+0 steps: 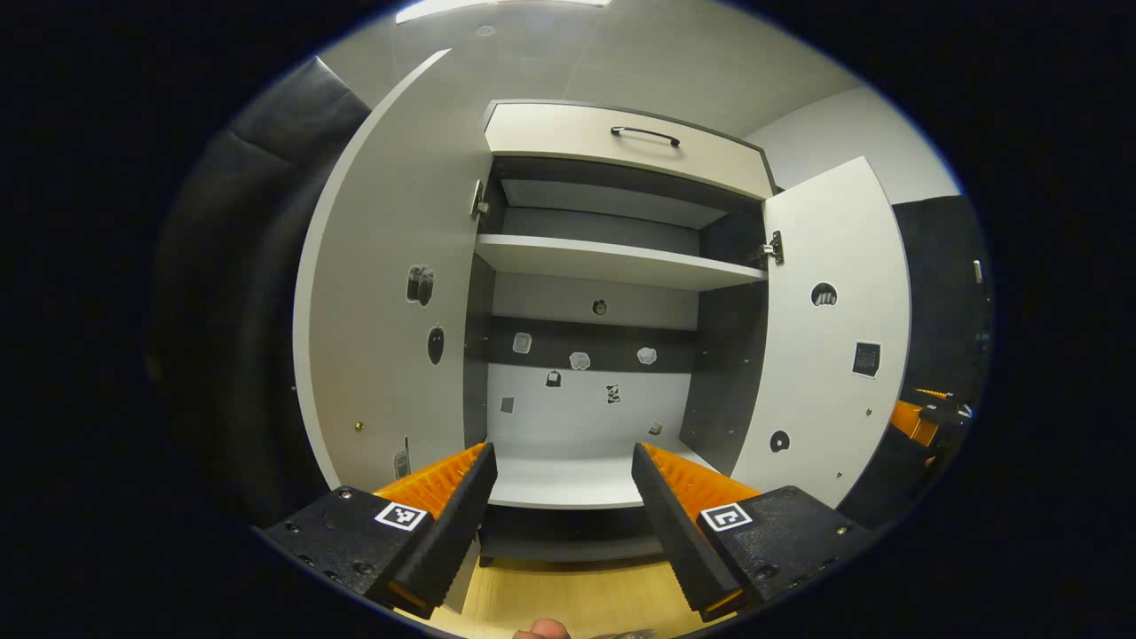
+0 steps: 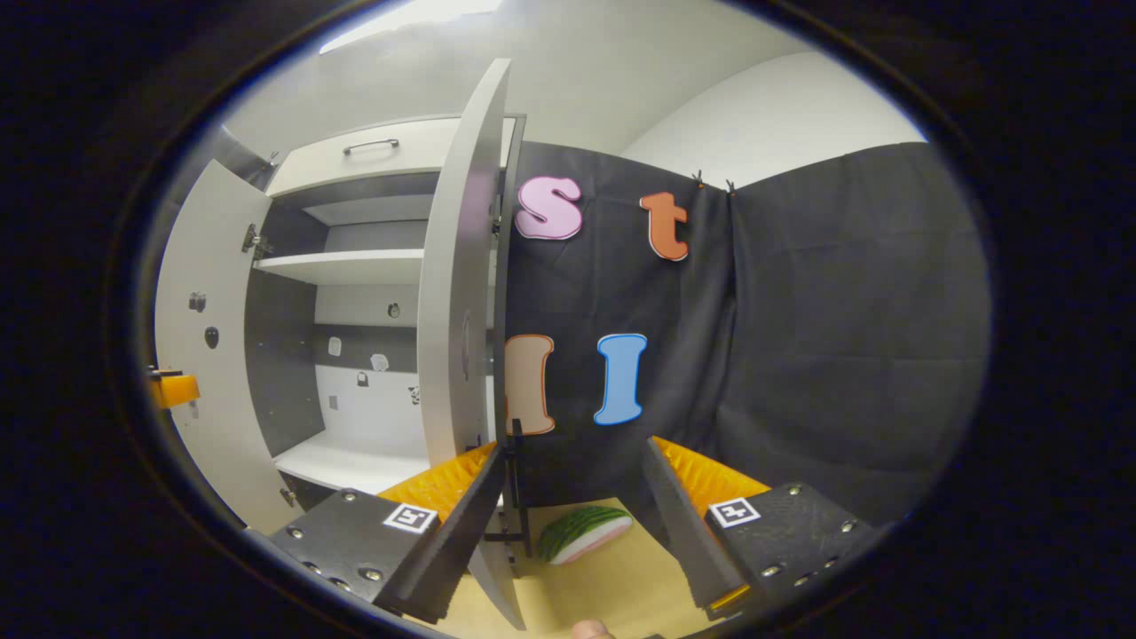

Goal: Grasp the bottle in the cabinet with the left hand and place it on the coaster, then close the right door with the right hand and the left door with the left hand.

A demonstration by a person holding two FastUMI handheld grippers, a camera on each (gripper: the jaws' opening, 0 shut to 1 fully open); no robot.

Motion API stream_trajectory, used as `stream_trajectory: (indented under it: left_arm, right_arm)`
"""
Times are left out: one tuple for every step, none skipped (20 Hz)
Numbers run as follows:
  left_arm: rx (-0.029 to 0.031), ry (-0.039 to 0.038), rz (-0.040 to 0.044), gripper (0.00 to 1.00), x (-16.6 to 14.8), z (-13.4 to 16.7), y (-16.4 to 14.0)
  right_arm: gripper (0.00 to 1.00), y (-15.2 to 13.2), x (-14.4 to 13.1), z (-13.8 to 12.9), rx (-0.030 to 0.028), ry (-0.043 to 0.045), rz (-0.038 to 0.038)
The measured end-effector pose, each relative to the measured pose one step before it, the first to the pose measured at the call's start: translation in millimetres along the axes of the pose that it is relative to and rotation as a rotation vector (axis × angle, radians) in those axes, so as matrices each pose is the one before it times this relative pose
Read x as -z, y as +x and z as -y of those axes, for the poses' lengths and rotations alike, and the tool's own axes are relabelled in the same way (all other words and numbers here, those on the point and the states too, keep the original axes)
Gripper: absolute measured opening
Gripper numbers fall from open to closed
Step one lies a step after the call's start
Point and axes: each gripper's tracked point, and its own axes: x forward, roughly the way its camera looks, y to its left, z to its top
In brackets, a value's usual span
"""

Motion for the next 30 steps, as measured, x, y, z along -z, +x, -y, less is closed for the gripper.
stream_trajectory:
  left_arm:
    - [-0.00397, 0.00208, 0.00304, 0.92, -1.74, -1.66, -1.62]
    - [-0.00608, 0.00439, 0.00305, 0.92, -1.46, -2.09, -1.04]
    - [-0.00269, 0.00366, 0.00503, 0.92, -2.41, -1.36, -1.31]
    - [-0.00134, 0.00324, 0.00271, 0.96, -1.57, -0.38, -0.97]
    - [-0.00242, 0.00249, 0.00168, 0.96, -1.43, -0.73, -0.91]
    - [-0.00128, 0.00157, 0.00233, 0.92, -0.99, -0.13, -0.70]
    - [-0.00063, 0.00029, 0.00309, 0.96, -1.43, -0.29, -0.36]
    - [-0.00159, 0.00038, 0.00041, 0.96, 0.09, -1.25, -0.77]
    - [-0.00146, 0.00012, -0.00110, 0.96, -0.08, -0.87, -0.47]
    - [-0.00183, -0.00125, -0.00046, 0.96, 0.73, -1.19, -0.75]
    - [-0.00148, -0.00134, -0.00075, 0.96, -0.20, -1.09, -0.92]
    - [-0.00248, -0.00045, -0.00056, 0.96, -0.34, -1.26, -0.31]
    - [-0.00346, 0.00003, 0.00073, 0.96, -0.05, -2.09, -0.29]
    - [-0.00384, 0.00154, -0.00108, 0.96, 0.18, -2.31, -0.75]
    - [-0.00517, 0.00207, 0.00075, 0.96, -0.07, -2.70, -1.06]
    - [-0.00598, 0.00272, 0.00078, 0.96, -1.02, -2.62, -1.50]
    - [-0.00580, 0.00294, 0.00097, 0.96, -0.39, -2.71, -1.07]
    - [-0.00547, 0.00239, 0.00059, 0.96, -0.11, -2.67, -0.37]
    - [-0.00510, 0.00112, 0.00071, 0.96, -0.69, -2.82, -1.28]
    - [-0.00280, 0.00008, 0.00084, 0.96, -0.33, -1.60, -0.29]
    - [-0.00397, -0.00155, 0.00165, 0.96, -0.72, -1.71, -0.55]
    - [-0.00299, -0.00156, 0.00098, 0.96, -0.21, -2.17, 0.07]
    - [-0.00427, -0.00051, -0.00005, 0.96, -0.09, -2.35, -0.32]
    - [-0.00474, 0.00075, -0.00150, 0.96, 0.73, -2.42, -0.33]
    - [-0.00687, -0.00037, 0.00047, 0.96, -0.48, -2.60, -0.10]
    - [-0.00451, -0.00164, 0.00155, 0.96, -0.39, -2.60, -0.30]
    - [-0.00400, -0.00167, 0.00007, 0.96, -0.50, -2.26, -1.06]
    - [-0.00371, -0.00128, -0.00007, 0.96, -0.39, -2.14, -0.69]
    - [-0.00249, -0.00238, 0.00111, 0.96, -0.33, -3.32, 0.00]
    - [-0.00233, -0.00222, 0.00008, 0.96, -1.13, -1.89, 0.70]
  right_arm:
    - [0.96, 0.03, -0.33, -1.98, -0.00494, 0.00123, -0.00053]
    - [0.96, -0.89, 1.10, -1.60, -0.00510, 0.00072, -0.00175]
    - [0.96, -0.39, -0.30, -2.19, -0.00479, 0.00069, -0.00088]
    - [0.96, 0.55, -0.31, -1.81, -0.00437, -0.00025, -0.00125]
    - [0.96, -0.02, -0.69, -2.04, -0.00442, -0.00014, -0.00054]
    - [0.96, -0.65, 0.73, -2.11, -0.00573, -0.00059, -0.00091]
    - [0.96, -0.30, -0.22, -3.24, -0.00746, 0.00134, -0.00049]
    - [0.96, -0.10, 0.70, -4.02, -0.01034, 0.00287, -0.00094]
    - [0.96, 0.02, 0.11, -4.14, -0.01280, 0.00459, -0.00190]
    - [0.96, 0.26, 0.55, -5.43, -0.01336, 0.00358, -0.00156]
    - [0.96, 0.39, -0.36, -5.72, -0.01255, -0.00115, -0.00094]
    - [0.96, 0.36, -0.06, -5.53, -0.01132, -0.00188, -0.00081]
    - [0.96, 0.53, -0.42, -4.63, -0.01115, -0.00107, -0.00204]
    - [0.96, -0.22, 1.27, -4.59, -0.01120, 0.00102, -0.00250]
    - [0.96, 0.50, 0.13, -5.03, -0.01087, 0.00186, -0.00117]
    - [0.92, 1.38, -0.26, -4.60, -0.00952, 0.00227, -0.00173]
    - [0.92, 0.92, -0.08, -3.87, -0.00871, 0.00213, -0.00108]
    - [0.92, 0.42, 0.89, -3.41, -0.00843, 0.00116, -0.00138]
    - [0.92, 1.42, -0.30, -4.27, -0.00818, 0.00011, -0.00041]
    - [0.96, 0.51, -0.12, -4.17, -0.00783, 0.00072, -0.00066]
    - [0.96, 0.37, 0.83, -1.94, -0.00746, 0.00258, -0.00137]
    - [0.96, 0.19, 0.19, -2.64, -0.00817, 0.00125, -0.00151]
    - [0.96, 1.51, -0.84, -4.37, -0.00695, 0.00178, -0.00106]
    - [0.96, 0.36, 0.76, -5.40, -0.00674, 0.00202, -0.00103]
    - [0.96, 1.74, 0.66, -3.11, -0.00649, 0.00176, -0.00156]
    - [0.96, 1.42, 0.72, -3.52, -0.00675, 0.00065, -0.00042]
    - [0.96, 0.84, -1.00, -4.48, -0.00724, 0.00019, -0.00081]
    - [0.96, 2.88, 0.94, -4.38, -0.00823, 0.00048, -0.00128]
    - [0.96, 2.84, -0.16, -4.40, -0.00870, 0.00084, -0.00069]
    - [0.96, 2.05, 1.03, -5.00, -0.00798, 0.00145, -0.00080]
